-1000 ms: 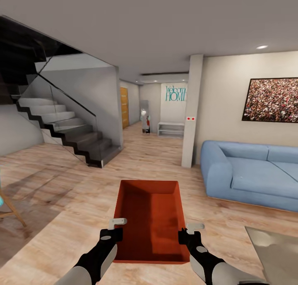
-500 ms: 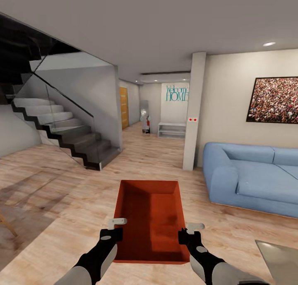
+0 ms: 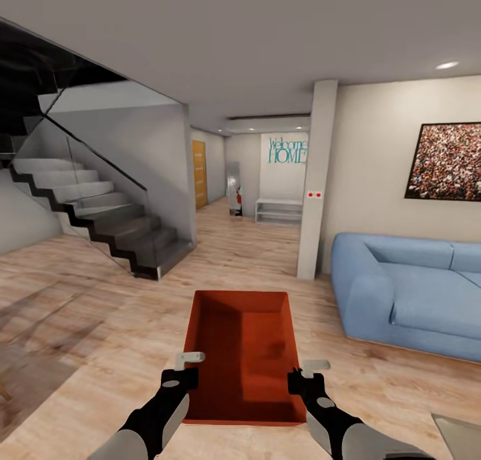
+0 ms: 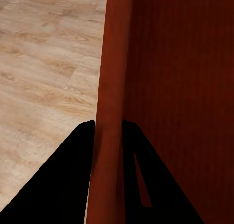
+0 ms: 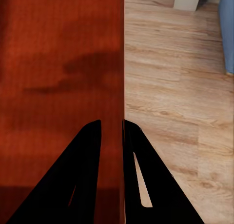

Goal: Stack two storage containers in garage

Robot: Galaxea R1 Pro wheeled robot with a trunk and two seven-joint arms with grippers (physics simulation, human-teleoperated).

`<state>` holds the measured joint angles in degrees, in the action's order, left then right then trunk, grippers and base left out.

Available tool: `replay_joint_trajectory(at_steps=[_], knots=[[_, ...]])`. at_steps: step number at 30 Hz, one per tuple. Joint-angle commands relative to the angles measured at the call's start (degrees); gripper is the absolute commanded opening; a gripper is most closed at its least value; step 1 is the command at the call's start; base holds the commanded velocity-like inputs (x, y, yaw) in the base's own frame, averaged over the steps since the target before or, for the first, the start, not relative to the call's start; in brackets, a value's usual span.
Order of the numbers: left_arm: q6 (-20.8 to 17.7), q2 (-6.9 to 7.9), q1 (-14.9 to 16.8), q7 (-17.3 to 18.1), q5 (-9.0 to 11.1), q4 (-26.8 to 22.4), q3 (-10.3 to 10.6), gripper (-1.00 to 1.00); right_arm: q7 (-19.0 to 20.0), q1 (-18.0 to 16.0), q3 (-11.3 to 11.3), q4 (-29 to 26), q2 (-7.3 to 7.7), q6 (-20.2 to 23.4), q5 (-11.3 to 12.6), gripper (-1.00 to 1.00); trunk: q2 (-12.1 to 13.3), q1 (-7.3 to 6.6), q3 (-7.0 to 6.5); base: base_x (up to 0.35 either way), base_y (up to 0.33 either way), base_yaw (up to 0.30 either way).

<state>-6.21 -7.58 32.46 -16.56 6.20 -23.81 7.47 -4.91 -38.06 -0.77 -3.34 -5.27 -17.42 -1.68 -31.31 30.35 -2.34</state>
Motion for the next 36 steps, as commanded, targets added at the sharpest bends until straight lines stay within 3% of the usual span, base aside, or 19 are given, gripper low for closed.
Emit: replay_joint_trajectory(at_steps=[1,36], knots=[[-0.38,0.64,0.05,-0.67,0.84,0.02,-4.21,-1.0,0.15,0.0,1.93,-0.08,0.26,-1.72,-0.53,-1.0,-0.03,0.05,0.01,0.321,0.0,0.0],[-0.38,0.66,0.06,-0.74,0.87,-0.28,-4.21,-1.0,0.16,0.0,1.95,-0.08,0.35,-1.65,-0.87,-1.0,-0.03,0.05,0.01,0.321,0.0,0.0]])
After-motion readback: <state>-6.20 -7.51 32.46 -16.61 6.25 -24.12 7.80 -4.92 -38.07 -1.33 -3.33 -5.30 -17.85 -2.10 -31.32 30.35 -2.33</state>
